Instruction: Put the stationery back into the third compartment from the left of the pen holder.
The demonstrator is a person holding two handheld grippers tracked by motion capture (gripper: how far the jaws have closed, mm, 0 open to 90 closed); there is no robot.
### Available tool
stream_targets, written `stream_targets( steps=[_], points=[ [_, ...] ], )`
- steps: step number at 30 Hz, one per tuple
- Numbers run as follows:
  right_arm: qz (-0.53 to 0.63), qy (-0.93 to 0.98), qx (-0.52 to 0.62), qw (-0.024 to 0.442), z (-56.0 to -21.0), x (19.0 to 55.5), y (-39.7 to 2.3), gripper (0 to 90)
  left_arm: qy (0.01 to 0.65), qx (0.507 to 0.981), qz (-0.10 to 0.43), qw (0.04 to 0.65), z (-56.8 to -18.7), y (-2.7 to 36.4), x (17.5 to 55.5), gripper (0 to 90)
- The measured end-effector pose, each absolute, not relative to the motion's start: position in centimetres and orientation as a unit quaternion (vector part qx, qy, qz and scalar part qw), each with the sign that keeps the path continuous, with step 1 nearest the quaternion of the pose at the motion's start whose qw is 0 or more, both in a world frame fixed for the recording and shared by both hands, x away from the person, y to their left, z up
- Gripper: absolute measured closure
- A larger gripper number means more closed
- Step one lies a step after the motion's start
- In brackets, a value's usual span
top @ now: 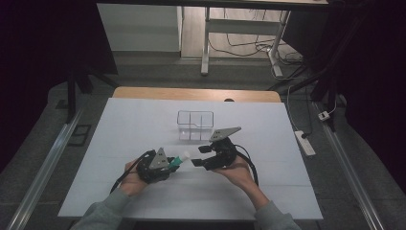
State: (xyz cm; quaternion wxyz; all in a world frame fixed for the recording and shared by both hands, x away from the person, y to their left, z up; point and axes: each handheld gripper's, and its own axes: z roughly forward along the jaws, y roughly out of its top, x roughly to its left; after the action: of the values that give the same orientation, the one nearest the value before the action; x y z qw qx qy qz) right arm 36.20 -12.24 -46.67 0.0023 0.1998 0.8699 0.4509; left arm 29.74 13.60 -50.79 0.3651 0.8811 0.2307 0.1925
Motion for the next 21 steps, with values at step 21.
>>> stream_targets(
  steps=[21],
  points=[
    [0.483,0.848,0.217,0.027,-47.47,35.68,-11.81,33.9,0.253,0.854,0.176,0.419,-50.57,13.24,29.78,65.2]
  ],
)
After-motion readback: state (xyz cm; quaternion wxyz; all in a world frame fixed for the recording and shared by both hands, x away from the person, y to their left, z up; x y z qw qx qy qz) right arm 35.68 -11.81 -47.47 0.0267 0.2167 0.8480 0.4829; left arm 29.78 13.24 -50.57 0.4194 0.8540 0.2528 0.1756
